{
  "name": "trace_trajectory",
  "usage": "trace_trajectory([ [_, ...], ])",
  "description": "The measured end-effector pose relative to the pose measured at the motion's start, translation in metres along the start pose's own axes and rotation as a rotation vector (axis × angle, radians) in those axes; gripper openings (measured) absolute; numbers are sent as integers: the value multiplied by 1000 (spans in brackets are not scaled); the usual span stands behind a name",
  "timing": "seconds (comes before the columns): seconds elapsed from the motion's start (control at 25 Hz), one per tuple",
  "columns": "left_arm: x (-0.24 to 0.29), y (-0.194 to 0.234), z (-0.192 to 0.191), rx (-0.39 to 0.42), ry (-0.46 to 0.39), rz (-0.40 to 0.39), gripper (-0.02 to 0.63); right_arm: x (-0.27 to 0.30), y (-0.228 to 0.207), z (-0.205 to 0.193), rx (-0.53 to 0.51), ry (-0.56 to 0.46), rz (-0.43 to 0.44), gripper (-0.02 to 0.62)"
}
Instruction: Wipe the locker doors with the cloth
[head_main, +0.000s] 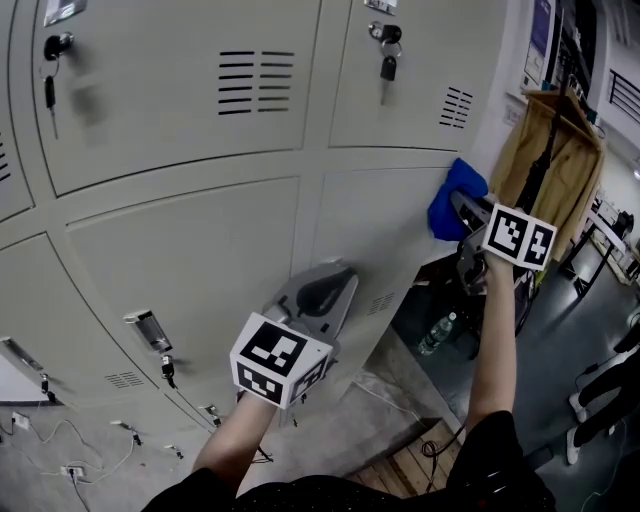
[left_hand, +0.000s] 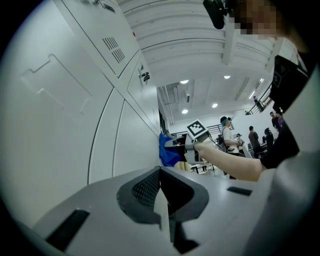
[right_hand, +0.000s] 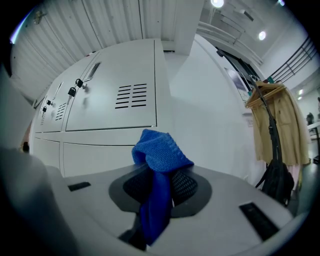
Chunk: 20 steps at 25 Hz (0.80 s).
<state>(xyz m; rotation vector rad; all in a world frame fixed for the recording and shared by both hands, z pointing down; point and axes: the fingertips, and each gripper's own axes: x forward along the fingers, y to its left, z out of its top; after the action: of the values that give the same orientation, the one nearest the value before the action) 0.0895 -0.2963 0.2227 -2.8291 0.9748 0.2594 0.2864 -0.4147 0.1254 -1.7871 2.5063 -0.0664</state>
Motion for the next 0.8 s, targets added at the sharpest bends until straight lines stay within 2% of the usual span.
trace_trajectory([
  [0.24, -1, -1, -2, -3, 12, 11, 9, -2, 1, 0, -11, -5, -26, 77],
  [0.4, -7, -5, -2, -3, 15, 14, 9, -16, 21, -6, -71, -10, -35, 77],
  [0.56, -16, -5, -6, -15, 23, 24, 9, -27, 74, -19, -120, -2, 69, 77],
  [0.8, -34, -6, -8, -7, 40, 39, 9, -41, 159, -35, -119, 2, 265, 77],
])
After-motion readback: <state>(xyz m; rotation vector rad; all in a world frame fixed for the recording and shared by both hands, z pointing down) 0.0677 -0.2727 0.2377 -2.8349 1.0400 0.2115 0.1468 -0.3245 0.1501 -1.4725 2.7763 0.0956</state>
